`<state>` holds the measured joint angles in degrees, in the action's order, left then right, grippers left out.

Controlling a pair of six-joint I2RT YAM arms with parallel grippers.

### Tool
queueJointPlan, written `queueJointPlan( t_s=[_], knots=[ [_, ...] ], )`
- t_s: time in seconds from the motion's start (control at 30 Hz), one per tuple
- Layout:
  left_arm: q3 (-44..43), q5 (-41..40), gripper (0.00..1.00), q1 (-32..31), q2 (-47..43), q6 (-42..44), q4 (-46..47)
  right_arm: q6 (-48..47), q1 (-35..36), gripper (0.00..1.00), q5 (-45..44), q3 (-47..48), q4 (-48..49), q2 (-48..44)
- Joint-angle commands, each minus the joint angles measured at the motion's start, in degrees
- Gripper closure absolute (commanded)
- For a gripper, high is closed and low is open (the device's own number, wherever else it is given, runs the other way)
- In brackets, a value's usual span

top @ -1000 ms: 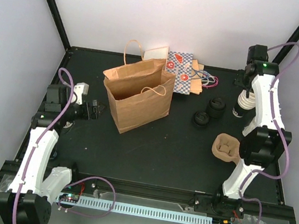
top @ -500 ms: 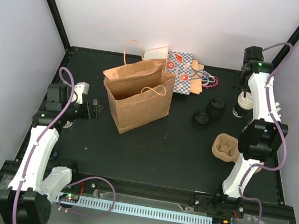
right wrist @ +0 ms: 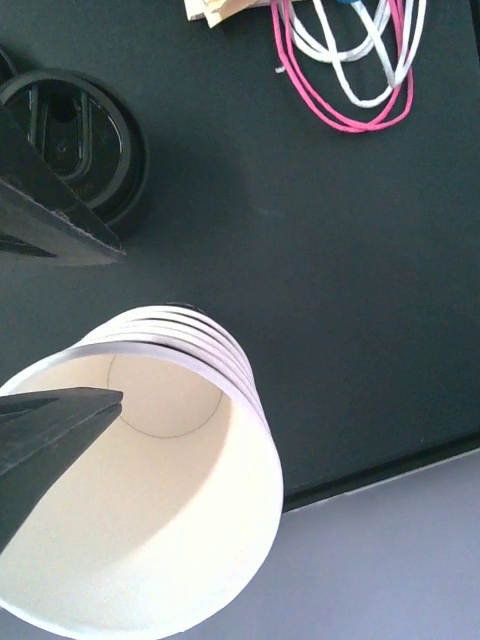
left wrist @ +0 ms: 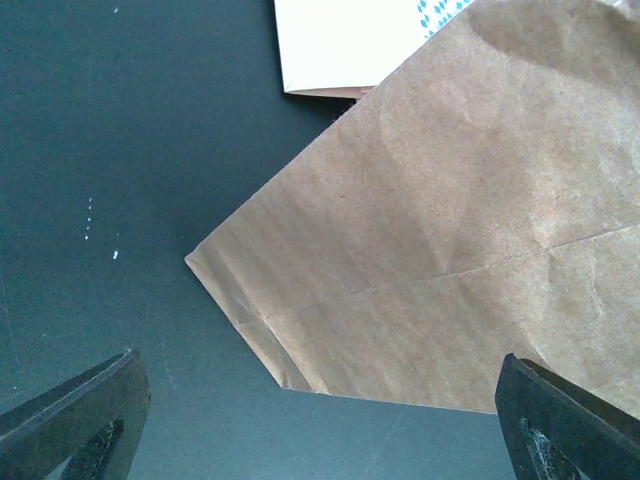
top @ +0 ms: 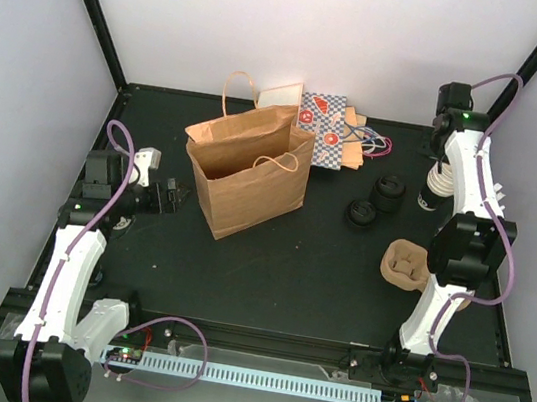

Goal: Pack the takeout coffee

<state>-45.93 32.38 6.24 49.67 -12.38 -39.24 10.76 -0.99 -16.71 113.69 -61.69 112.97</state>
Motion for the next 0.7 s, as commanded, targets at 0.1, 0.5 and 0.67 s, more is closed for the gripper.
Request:
queueJointPlan(
  t_s=[0.1,0.5,0.67],
  knots=[
    [-0.17,-0.70,0.03,-0.35,0.41,1.04,0.58,-0.92,-0.28,0.65,-3.34,0.34,1.01,2.04],
    [-0.30,-0.78,0.03,-0.47,0.60,1.07,0.35,-1.33,-0.13,0.94,-5.59,1.37,0.74,1.34],
    [-0.29,-0.72,0.03,-0.66,0.78,1.04,0.23,-1.91,0.44,0.94,-8.25,1.21,0.73,-1.21]
  ],
)
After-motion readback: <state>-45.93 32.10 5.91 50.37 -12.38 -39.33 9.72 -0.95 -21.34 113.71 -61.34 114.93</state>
